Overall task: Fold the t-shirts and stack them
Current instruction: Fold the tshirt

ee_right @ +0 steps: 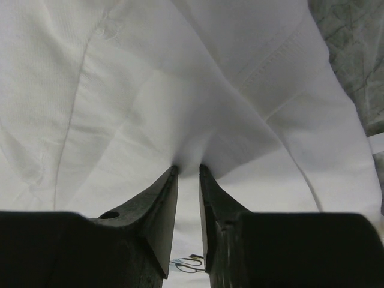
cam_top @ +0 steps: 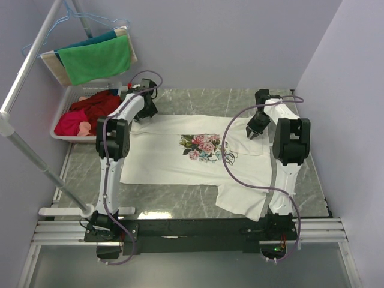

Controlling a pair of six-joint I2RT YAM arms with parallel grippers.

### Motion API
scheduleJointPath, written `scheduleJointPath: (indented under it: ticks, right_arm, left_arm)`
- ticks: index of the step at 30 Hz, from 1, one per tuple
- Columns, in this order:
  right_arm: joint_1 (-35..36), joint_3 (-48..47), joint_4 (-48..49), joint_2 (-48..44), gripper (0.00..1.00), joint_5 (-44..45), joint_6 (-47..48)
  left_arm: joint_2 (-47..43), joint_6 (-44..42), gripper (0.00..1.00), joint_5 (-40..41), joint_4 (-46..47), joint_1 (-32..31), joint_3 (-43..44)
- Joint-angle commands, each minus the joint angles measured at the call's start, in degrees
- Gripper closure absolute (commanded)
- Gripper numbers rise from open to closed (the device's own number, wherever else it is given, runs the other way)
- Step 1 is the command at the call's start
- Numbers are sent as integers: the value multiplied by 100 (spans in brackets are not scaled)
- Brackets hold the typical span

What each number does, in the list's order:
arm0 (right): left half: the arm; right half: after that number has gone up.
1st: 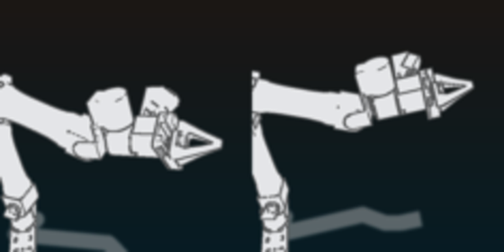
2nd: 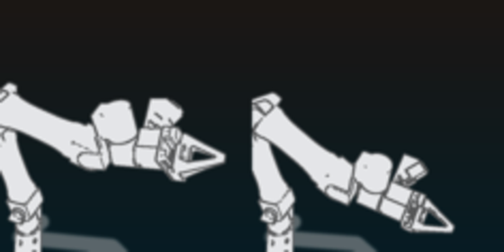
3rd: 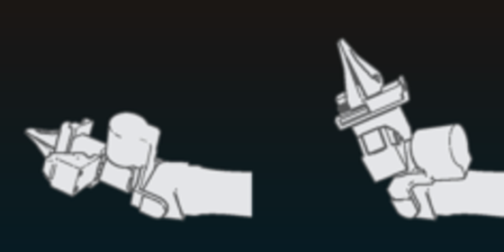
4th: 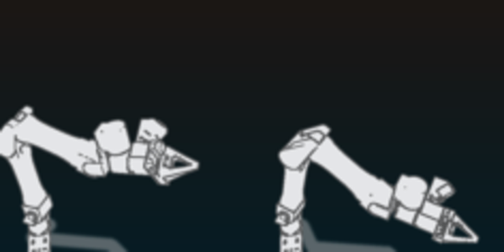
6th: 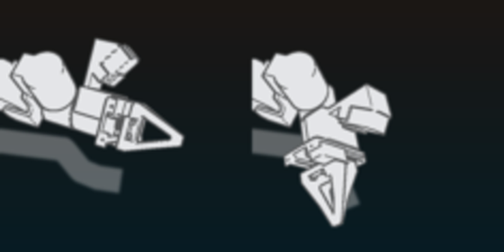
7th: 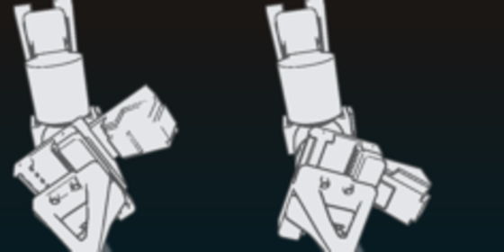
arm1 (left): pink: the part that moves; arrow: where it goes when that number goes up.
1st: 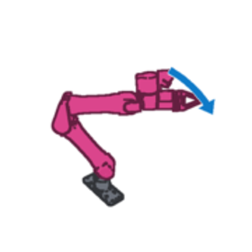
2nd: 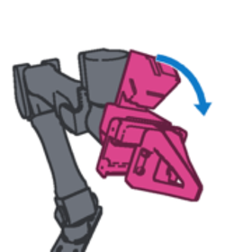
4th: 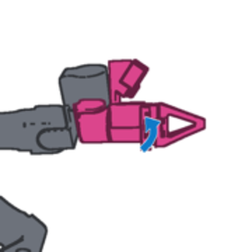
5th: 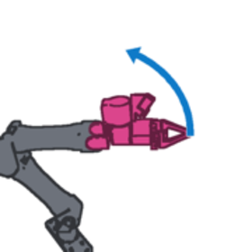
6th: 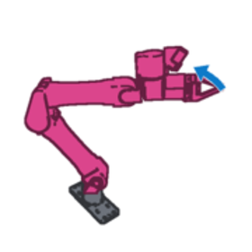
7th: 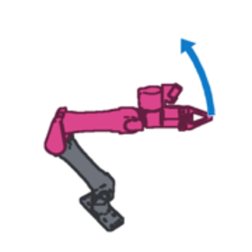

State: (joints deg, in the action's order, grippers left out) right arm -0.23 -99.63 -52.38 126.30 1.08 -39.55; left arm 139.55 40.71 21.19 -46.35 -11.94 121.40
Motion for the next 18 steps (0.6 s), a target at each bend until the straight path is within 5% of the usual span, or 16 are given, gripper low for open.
scheduleJointPath:
  ticks: [1,8,18]
  right_arm:
    - [-3,-319,-624,316,72,489,79]
    - [-3,-987,-1160,650,78,893,-26]
    - [-3,-1532,-1240,651,80,1289,61]
  left_arm:
    - [187,-28,26,412,3,131,366]
    - [345,-124,24,465,82,342,823]
    - [-286,-818,23,-510,1039,430,535]
